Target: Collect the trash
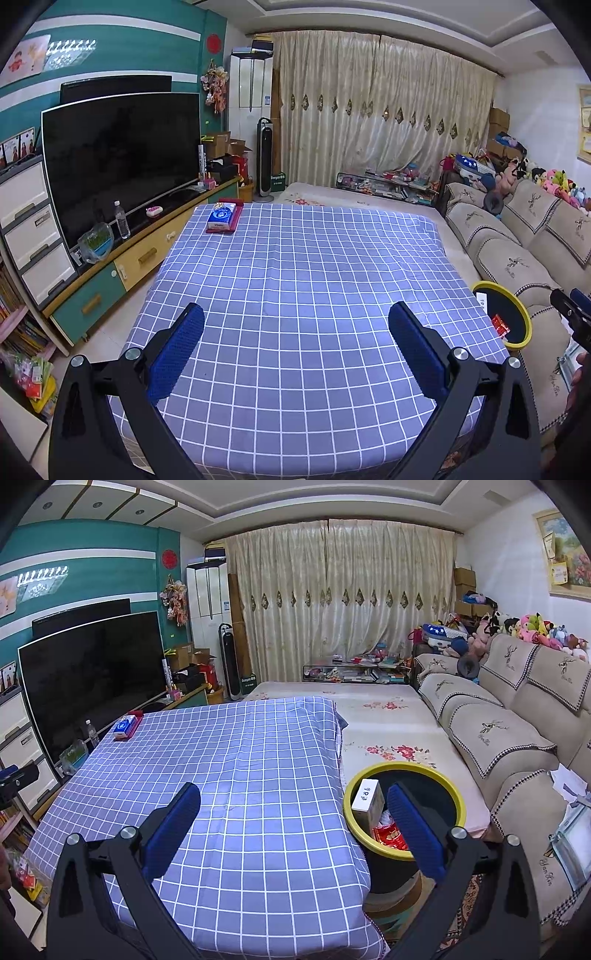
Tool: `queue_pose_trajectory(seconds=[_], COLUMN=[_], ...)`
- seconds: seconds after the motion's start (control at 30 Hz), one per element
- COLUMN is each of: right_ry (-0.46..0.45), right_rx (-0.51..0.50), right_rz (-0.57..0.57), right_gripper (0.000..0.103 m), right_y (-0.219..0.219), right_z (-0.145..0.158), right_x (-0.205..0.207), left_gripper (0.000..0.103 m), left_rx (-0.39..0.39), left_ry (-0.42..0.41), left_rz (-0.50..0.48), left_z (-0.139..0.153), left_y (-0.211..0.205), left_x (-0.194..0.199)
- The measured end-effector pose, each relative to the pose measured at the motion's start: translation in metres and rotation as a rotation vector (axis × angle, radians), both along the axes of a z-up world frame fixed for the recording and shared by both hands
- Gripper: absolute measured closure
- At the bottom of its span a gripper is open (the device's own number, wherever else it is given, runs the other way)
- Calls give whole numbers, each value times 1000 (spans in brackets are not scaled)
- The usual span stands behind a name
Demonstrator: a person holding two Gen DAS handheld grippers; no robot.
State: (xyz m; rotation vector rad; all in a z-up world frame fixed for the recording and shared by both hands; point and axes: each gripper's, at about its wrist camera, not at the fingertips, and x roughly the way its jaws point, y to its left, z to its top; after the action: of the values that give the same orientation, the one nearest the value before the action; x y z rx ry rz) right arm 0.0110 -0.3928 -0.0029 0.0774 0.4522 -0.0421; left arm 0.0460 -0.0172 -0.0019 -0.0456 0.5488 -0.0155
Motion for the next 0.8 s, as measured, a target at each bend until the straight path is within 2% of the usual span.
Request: queue_pose_trajectory(seconds=[0.8], right_ry=[12], right_rx=[11], right_rz=[8], right_gripper=[7], right_y=[4], right_z=[-1], right_x=[4], left_gripper=[5], left_rx=[-10], left_ry=[24], left_rz=[-8], left_z=[-12], left_y=[0], left_x=[7])
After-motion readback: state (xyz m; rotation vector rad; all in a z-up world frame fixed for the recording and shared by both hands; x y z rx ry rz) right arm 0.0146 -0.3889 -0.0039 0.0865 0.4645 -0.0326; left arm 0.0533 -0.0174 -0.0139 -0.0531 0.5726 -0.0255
